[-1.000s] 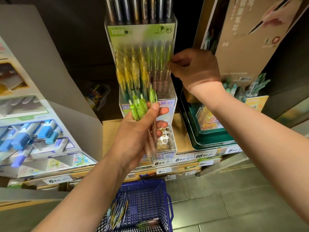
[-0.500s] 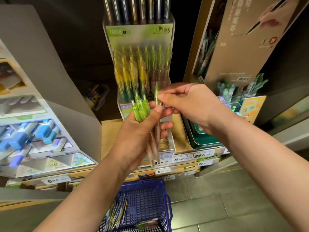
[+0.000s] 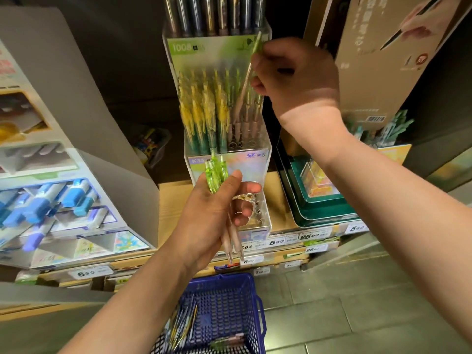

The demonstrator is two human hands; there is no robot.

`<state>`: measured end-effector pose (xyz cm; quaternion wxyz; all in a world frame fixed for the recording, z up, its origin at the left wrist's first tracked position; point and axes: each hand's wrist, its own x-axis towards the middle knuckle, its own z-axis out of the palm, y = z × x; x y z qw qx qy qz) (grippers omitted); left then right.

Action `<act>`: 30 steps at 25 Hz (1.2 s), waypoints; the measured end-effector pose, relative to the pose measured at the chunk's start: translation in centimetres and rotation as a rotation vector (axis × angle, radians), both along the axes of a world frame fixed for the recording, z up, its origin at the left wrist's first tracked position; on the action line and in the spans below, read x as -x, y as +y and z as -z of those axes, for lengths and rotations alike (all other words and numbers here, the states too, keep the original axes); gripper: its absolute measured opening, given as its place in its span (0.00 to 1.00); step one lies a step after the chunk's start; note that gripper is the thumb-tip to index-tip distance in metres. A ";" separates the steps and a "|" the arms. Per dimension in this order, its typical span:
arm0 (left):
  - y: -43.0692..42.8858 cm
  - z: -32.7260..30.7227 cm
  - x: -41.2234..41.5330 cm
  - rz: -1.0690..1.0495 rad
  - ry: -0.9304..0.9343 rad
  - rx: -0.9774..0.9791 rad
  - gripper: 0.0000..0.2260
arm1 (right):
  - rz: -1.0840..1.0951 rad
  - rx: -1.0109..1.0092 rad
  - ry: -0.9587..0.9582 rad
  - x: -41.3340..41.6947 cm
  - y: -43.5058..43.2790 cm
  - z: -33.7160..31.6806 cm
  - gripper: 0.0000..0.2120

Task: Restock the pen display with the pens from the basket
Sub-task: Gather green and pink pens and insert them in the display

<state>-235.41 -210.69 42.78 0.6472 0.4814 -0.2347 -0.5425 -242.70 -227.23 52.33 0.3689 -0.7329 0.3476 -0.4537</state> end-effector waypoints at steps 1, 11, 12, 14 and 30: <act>0.1 0.0 -0.1 0.005 -0.005 0.009 0.13 | 0.004 0.016 0.037 -0.3 0.0 0.2 0.05; 0.7 0.0 -0.3 0.018 -0.039 0.008 0.06 | -0.014 0.150 0.502 -1.4 1.0 2.0 0.09; 0.7 0.0 -0.4 0.016 -0.043 0.009 0.06 | -0.009 0.148 0.534 -1.4 0.9 2.1 0.09; 0.7 -0.1 -0.6 0.008 -0.040 0.016 0.05 | 0.006 0.156 0.636 -1.1 0.9 2.5 0.11; -0.5 -0.9 -0.7 0.031 0.046 0.036 0.16 | -0.384 -0.558 0.039 3.6 4.6 5.6 0.08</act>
